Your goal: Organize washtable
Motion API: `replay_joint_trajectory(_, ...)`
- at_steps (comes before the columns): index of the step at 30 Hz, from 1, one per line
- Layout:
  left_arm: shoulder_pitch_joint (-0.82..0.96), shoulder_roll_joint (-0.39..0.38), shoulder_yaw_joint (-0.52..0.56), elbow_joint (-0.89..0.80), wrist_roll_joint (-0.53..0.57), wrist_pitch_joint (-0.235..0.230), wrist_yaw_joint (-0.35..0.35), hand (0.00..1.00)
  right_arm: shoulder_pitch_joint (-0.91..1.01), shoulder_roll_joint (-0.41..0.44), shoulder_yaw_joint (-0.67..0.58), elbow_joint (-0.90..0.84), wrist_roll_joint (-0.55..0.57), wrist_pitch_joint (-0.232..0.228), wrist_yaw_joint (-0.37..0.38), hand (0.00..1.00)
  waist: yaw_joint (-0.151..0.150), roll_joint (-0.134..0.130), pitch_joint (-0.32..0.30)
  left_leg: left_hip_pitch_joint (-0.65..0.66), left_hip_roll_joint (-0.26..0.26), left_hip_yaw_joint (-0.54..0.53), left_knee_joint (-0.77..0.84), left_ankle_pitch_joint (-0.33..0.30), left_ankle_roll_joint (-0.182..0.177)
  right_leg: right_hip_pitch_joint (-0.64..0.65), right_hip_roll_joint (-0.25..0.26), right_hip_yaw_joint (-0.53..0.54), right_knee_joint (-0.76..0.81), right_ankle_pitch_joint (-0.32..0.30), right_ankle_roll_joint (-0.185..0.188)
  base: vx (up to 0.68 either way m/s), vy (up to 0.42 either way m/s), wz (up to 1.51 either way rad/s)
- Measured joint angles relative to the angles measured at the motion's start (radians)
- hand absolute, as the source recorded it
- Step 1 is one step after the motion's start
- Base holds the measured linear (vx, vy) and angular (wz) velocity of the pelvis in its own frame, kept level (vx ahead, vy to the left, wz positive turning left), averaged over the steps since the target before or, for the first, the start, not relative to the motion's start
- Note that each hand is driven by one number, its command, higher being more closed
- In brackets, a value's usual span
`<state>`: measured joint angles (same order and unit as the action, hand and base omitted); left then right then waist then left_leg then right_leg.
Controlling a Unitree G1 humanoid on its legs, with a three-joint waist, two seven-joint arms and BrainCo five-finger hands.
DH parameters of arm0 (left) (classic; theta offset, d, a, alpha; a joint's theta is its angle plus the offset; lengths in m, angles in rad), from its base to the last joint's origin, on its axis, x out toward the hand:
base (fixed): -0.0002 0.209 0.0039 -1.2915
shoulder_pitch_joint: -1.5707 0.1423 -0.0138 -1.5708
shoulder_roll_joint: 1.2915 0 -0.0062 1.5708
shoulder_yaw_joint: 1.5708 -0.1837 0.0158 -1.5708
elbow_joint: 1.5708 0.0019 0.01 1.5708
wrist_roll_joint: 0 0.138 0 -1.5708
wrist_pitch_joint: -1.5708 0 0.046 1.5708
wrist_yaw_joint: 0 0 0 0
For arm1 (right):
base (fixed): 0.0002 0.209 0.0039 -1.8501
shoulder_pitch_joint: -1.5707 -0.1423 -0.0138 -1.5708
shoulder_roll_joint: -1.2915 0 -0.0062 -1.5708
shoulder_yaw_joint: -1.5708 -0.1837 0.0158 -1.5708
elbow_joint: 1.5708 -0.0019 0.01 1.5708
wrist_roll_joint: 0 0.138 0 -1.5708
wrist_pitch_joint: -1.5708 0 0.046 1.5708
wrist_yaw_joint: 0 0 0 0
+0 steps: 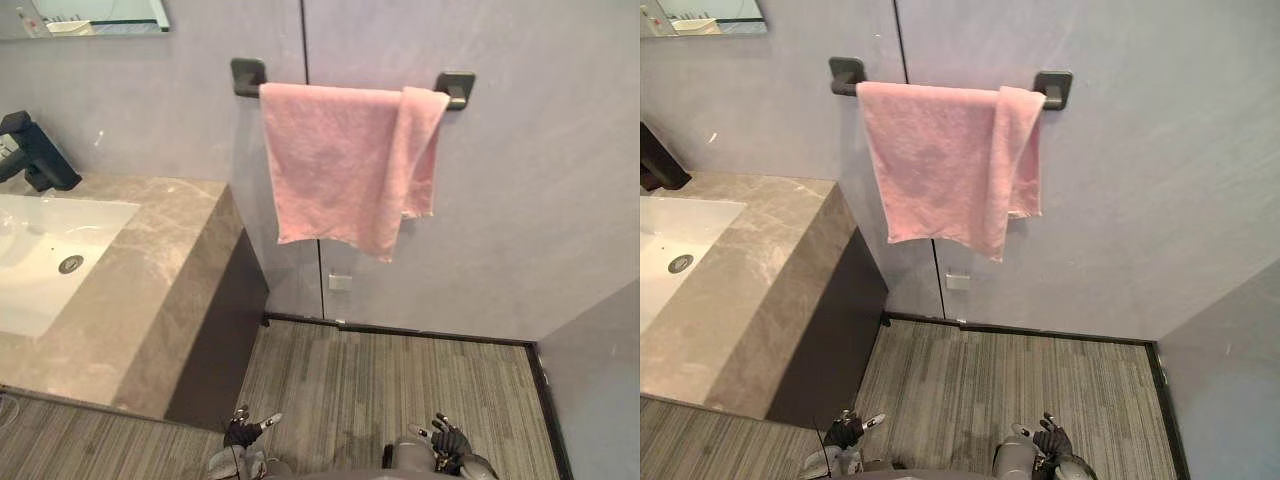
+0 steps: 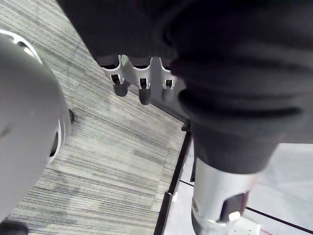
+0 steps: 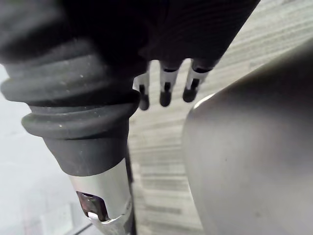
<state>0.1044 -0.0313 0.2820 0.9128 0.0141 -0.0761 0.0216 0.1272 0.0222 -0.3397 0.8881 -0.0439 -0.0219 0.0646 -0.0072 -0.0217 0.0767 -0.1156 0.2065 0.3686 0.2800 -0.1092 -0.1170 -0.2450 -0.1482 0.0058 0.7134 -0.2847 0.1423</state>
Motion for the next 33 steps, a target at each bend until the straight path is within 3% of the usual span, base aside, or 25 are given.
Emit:
replay_joint_trajectory(1, 0.003, -0.017, 0.004, 0.002, 0.000, 0.000, 0.000, 0.00, -0.002, -0.014, -0.003, 0.006, 0.004, 0.001, -0.002, 0.00, 0.002, 0.023, -0.009, -0.022, 0.004, -0.055, -0.028, 0.038, -0.003, 0.017, 0.047, 0.031, -0.047, -0.010, -0.003, -0.12, -0.352, 0.71)
replay_joint_trajectory(2, 0.005, -0.034, 0.004, 0.000, 0.000, -0.002, -0.001, 0.00, -0.003, -0.033, -0.002, 0.013, 0.004, 0.001, -0.002, 0.00, 0.023, 0.047, -0.021, -0.037, 0.009, -0.097, -0.057, 0.075, 0.016, 0.038, 0.084, 0.061, -0.094, -0.015, -0.011, -0.13, -0.313, 0.75)
replay_joint_trajectory(3, 0.005, -0.037, 0.001, 0.000, -0.001, -0.009, -0.002, 0.00, -0.006, -0.043, 0.000, 0.031, 0.004, 0.000, -0.004, 0.00, 0.029, 0.050, -0.024, -0.046, 0.011, -0.136, -0.075, 0.109, 0.033, 0.049, 0.100, 0.060, -0.128, -0.031, -0.040, -0.13, -0.315, 0.67)
replay_joint_trajectory(5, 0.003, -0.035, -0.009, 0.000, -0.002, -0.011, -0.002, 0.00, -0.032, -0.056, 0.028, 0.039, 0.008, -0.001, -0.020, 0.00, 0.047, 0.052, -0.022, -0.081, 0.020, -0.186, -0.117, 0.184, 0.012, 0.044, 0.110, -0.008, -0.147, -0.055, -0.082, -0.26, -0.333, 0.83)
replay_joint_trajectory(6, 0.003, -0.037, -0.017, 0.000, -0.003, -0.019, -0.001, 0.00, -0.036, -0.071, 0.057, 0.036, 0.013, -0.003, -0.021, 0.00, 0.045, 0.059, -0.026, -0.126, 0.022, -0.245, -0.146, 0.256, 0.006, 0.025, 0.119, -0.078, -0.149, -0.066, -0.124, -0.36, -0.294, 1.11)
replay_joint_trajectory(7, 0.003, -0.039, -0.017, -0.004, -0.003, -0.019, -0.002, 0.00, -0.033, -0.077, 0.068, 0.033, 0.013, -0.004, -0.022, 0.00, 0.043, 0.063, -0.027, -0.150, 0.022, -0.270, -0.163, 0.291, 0.005, 0.013, 0.119, -0.110, -0.149, -0.063, -0.135, -0.29, -0.210, 1.42)
replay_joint_trajectory(8, 0.003, -0.039, -0.015, -0.013, -0.005, -0.019, 0.000, 0.00, -0.033, -0.086, 0.074, 0.035, 0.013, -0.005, -0.024, 0.00, 0.045, 0.063, -0.025, -0.170, 0.022, -0.285, -0.224, 0.374, 0.001, -0.006, 0.118, -0.164, -0.156, -0.052, -0.159, -0.32, -0.135, 1.31)
replay_joint_trajectory(10, -0.002, -0.033, 0.009, -0.020, -0.008, -0.017, 0.005, 0.00, -0.058, -0.085, 0.069, 0.054, 0.006, -0.005, -0.031, 0.00, 0.047, 0.053, -0.018, -0.199, 0.030, -0.121, -0.200, 0.346, 0.017, -0.012, 0.091, -0.279, -0.203, -0.013, -0.219, -0.27, -0.064, 1.44)
replay_joint_trajectory(11, -0.009, -0.021, 0.019, -0.018, -0.009, -0.016, 0.004, 0.00, -0.067, -0.083, 0.070, 0.057, 0.001, -0.006, -0.037, 0.00, 0.042, 0.035, -0.006, -0.205, 0.031, -0.027, -0.120, 0.274, 0.061, -0.002, 0.067, -0.329, -0.228, 0.008, -0.219, -0.21, -0.052, 1.49)
replay_joint_trajectory(13, -0.008, -0.010, 0.056, -0.019, -0.011, -0.019, 0.006, 0.00, -0.059, -0.072, 0.041, 0.055, -0.006, -0.011, -0.040, 0.00, 0.044, 0.001, 0.022, -0.180, 0.060, 0.055, 0.085, 0.124, 0.117, 0.047, 0.022, -0.424, -0.276, 0.047, -0.218, -0.25, 0.009, 1.62)
replay_joint_trajectory(15, 0.002, 0.001, 0.108, 0.000, -0.012, -0.017, 0.007, 0.00, -0.056, -0.072, -0.012, 0.068, -0.006, -0.016, -0.039, 0.00, 0.045, -0.009, 0.028, -0.122, 0.099, 0.052, 0.205, 0.034, 0.112, 0.087, -0.018, -0.509, -0.320, 0.079, -0.197, -0.24, 0.120, 1.46)
replay_joint_trajectory(17, 0.018, 0.006, 0.152, 0.037, -0.023, -0.013, 0.004, 0.00, -0.043, -0.086, -0.088, 0.118, -0.006, -0.019, -0.039, 0.00, 0.044, 0.008, 0.017, -0.053, 0.164, 0.043, 0.304, -0.036, 0.108, 0.137, -0.052, -0.614, -0.391, 0.130, -0.170, -0.22, 0.239, 1.50)
replay_joint_trajectory(19, 0.038, 0.004, 0.186, 0.051, -0.024, -0.008, 0.001, 0.00, -0.021, -0.095, -0.139, 0.157, -0.006, -0.017, -0.038, 0.00, 0.039, 0.024, -0.002, -0.020, 0.228, 0.047, 0.320, -0.028, 0.109, 0.153, -0.099, -0.701, -0.410, 0.174, -0.136, -0.13, 0.391, 1.67)
replay_joint_trajectory(20, 0.044, 0.000, 0.206, 0.062, -0.027, -0.004, 0.000, 0.00, -0.015, -0.113, -0.177, 0.186, -0.006, -0.014, -0.038, 0.00, 0.019, 0.045, -0.018, -0.029, 0.238, 0.053, 0.276, -0.009, 0.097, 0.150, -0.150, -0.772, -0.377, 0.182, -0.120, -0.11, 0.463, 1.94)
replay_joint_trajectory(21, 0.044, 0.002, 0.212, 0.056, -0.035, 0.001, 0.000, 0.00, -0.015, -0.109, -0.196, 0.213, -0.006, -0.010, -0.038, 0.00, 0.016, 0.037, -0.009, -0.048, 0.186, 0.080, 0.263, -0.017, 0.110, 0.145, -0.186, -0.798, -0.357, 0.165, -0.112, -0.10, 0.410, 2.09)
replay_joint_trajectory(22, 0.053, 0.020, 0.221, 0.052, -0.041, 0.001, 0.002, 0.00, -0.009, -0.106, -0.201, 0.265, -0.007, -0.007, -0.027, 0.00, 0.007, 0.023, -0.017, -0.079, 0.144, 0.069, 0.205, -0.019, 0.149, 0.136, -0.171, -0.792, -0.383, 0.131, -0.072, -0.12, 0.287, 2.15)
replay_joint_trajectory(23, 0.051, 0.035, 0.247, 0.055, -0.042, 0.002, 0.003, 0.00, -0.009, -0.100, -0.210, 0.310, -0.007, -0.007, -0.018, 0.00, -0.011, -0.014, -0.026, -0.076, 0.087, 0.046, 0.119, -0.035, 0.123, 0.173, -0.165, -0.820, -0.482, 0.228, -0.099, -0.10, 0.188, 2.12)
replay_joint_trajectory(24, 0.049, 0.034, 0.260, 0.066, -0.042, 0.006, 0.002, 0.00, -0.019, -0.110, -0.226, 0.317, -0.007, -0.007, -0.020, 0.00, -0.004, 0.022, -0.020, -0.084, 0.112, 0.062, 0.130, -0.068, 0.066, 0.200, -0.165, -0.867, -0.496, 0.275, -0.069, -0.06, 0.251, 1.97)
replay_joint_trajectory(25, 0.056, 0.036, 0.259, 0.094, -0.043, 0.006, -0.002, 0.00, -0.017, -0.132, -0.242, 0.319, -0.012, -0.006, -0.020, 0.00, -0.008, 0.032, -0.013, -0.094, 0.087, 0.065, 0.110, -0.098, 0.017, 0.229, -0.187, -0.920, -0.490, 0.286, -0.054, 0.03, 0.449, 1.71)
replay_joint_trajectory(26, 0.070, 0.048, 0.258, 0.115, -0.045, 0.010, 0.000, 0.00, -0.024, -0.123, -0.244, 0.323, -0.025, -0.007, -0.017, 0.00, -0.003, -0.004, -0.015, -0.109, 0.016, 0.049, 0.115, -0.083, 0.041, 0.263, -0.246, -0.967, -0.499, 0.327, -0.027, 0.04, 0.536, 1.51)
replay_joint_trajectory(29, 0.094, 0.048, 0.254, 0.128, -0.051, 0.011, 0.001, 0.00, -0.022, -0.126, -0.253, 0.327, -0.028, -0.005, -0.014, 0.00, 0.007, -0.009, -0.018, -0.132, -0.091, -0.046, 0.137, -0.106, 0.093, 0.326, -0.332, -0.989, -0.440, 0.389, -0.040, 0.10, 0.443, 1.55)
replay_joint_trajectory(30, 0.095, 0.047, 0.223, 0.128, -0.050, 0.005, 0.002, 0.00, -0.012, -0.125, -0.288, 0.331, -0.028, 0.000, -0.014, 0.00, 0.006, -0.008, -0.021, -0.128, -0.169, -0.116, 0.143, -0.107, 0.114, 0.339, -0.423, -0.928, -0.308, 0.438, -0.110, 0.18, 0.449, 2.37)
replay_joint_trajectory(31, 0.100, 0.046, 0.174, 0.130, -0.037, -0.005, 0.003, 0.00, 0.003, -0.120, -0.320, 0.332, -0.020, -0.004, -0.012, 0.00, -0.009, 0.024, -0.015, -0.111, -0.217, -0.206, 0.125, -0.113, 0.158, 0.311, -0.450, -0.791, -0.176, 0.438, -0.233, 0.22, 0.498, 2.43)
replay_joint_trajectory(32, 0.100, 0.056, 0.150, 0.131, -0.032, -0.010, 0.003, 0.00, 0.004, -0.116, -0.323, 0.327, -0.017, -0.009, -0.008, 0.00, -0.013, 0.030, -0.012, -0.095, -0.235, -0.249, 0.108, -0.114, 0.197, 0.284, -0.420, -0.664, -0.118, 0.350, -0.242, 0.20, 0.259, 2.28)
replay_joint_trajectory(33, 0.089, 0.065, 0.144, 0.135, -0.023, -0.017, 0.010, 0.00, -0.002, -0.100, -0.317, 0.315, -0.016, -0.010, 0.002, 0.00, -0.023, 0.023, 0.003, -0.050, -0.272, -0.317, 0.074, -0.099, 0.233, 0.214, -0.289, -0.367, -0.020, 0.183, -0.143, 0.18, 0.171, 1.95)
